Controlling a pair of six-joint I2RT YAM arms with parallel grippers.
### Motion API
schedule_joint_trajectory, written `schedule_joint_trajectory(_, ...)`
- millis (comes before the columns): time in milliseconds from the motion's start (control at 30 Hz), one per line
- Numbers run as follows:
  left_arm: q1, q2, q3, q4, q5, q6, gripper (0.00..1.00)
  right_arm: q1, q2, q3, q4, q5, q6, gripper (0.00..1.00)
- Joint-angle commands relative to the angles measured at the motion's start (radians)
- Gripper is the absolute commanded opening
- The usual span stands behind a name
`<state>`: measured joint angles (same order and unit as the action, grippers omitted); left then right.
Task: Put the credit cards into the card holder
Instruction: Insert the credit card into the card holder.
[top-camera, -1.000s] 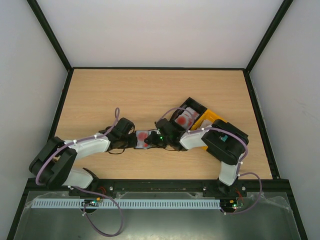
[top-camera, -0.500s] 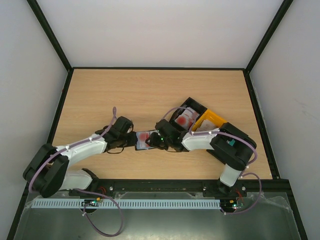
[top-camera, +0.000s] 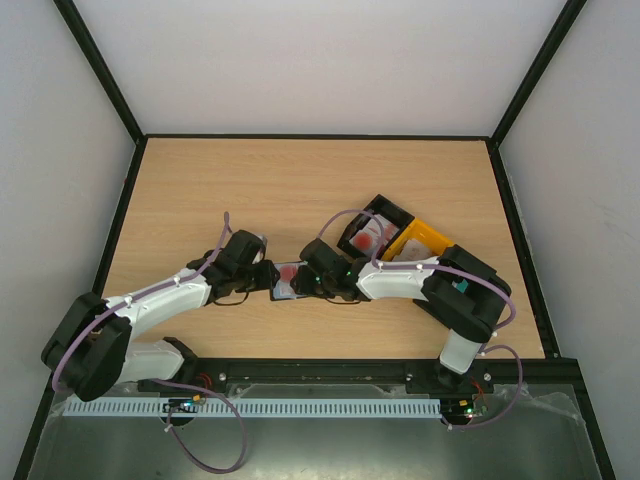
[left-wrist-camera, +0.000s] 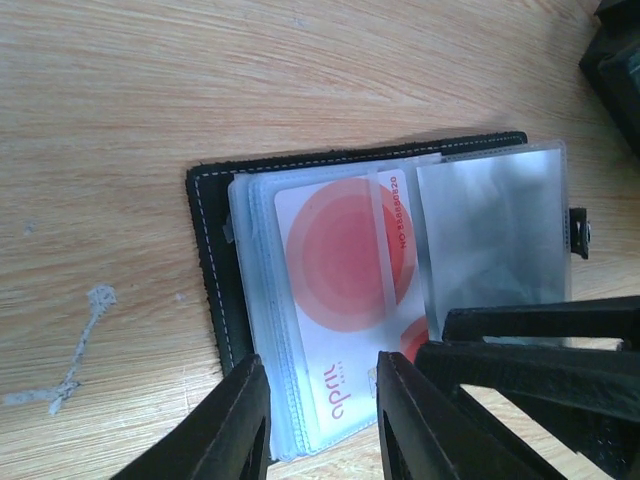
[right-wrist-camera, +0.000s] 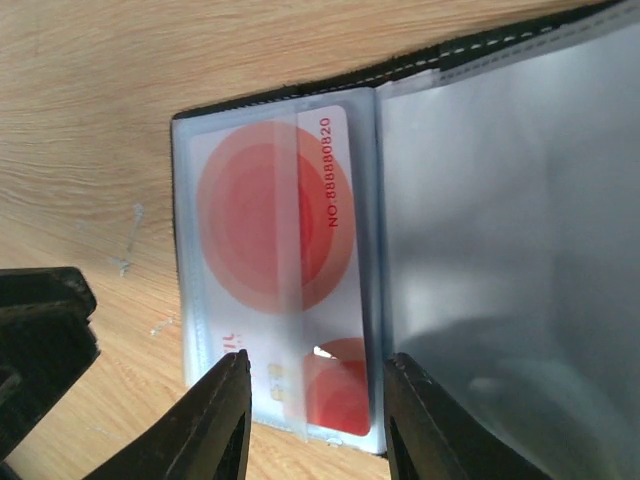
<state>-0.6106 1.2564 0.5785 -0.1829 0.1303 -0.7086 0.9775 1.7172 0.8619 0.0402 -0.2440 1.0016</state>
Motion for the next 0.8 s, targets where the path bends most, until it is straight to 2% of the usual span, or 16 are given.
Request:
schedule_joint_trajectory(0, 0.01, 0.01, -0.027, 0.029, 0.044, -0.003, 0.32, 0.014, 0.043, 0.038, -0.046, 0.039, -0.027, 0.36)
schedule_joint_trajectory(100, 0.013, 0.023, -0.038, 0.048, 0.062, -0.002, 0.31, 0.018, 0.068, 0.053, -0.043, 0.028, -0.031, 0.31)
schedule_joint_trajectory(233, 0.014, 0.039, -0.057, 0.072, 0.076, -0.008, 0.27, 0.022, 0.077, 0.065, -0.038, 0.025, -0.038, 0.16)
schedule_joint_trajectory(300, 0.016, 0.047, -0.063, 0.084, 0.086, -0.007, 0.27, 0.023, 0.08, 0.071, -0.045, 0.03, -0.043, 0.13)
schedule_joint_trajectory(433, 0.016, 0.069, -0.066, 0.088, 0.086, -0.003, 0.28, 0.025, 0.081, 0.071, -0.045, 0.028, -0.047, 0.09)
schedule_joint_trajectory(767, 0.017, 0.049, -0.063, 0.081, 0.07, -0.01, 0.29, 0.03, 0.081, 0.085, -0.04, 0.024, -0.062, 0.09)
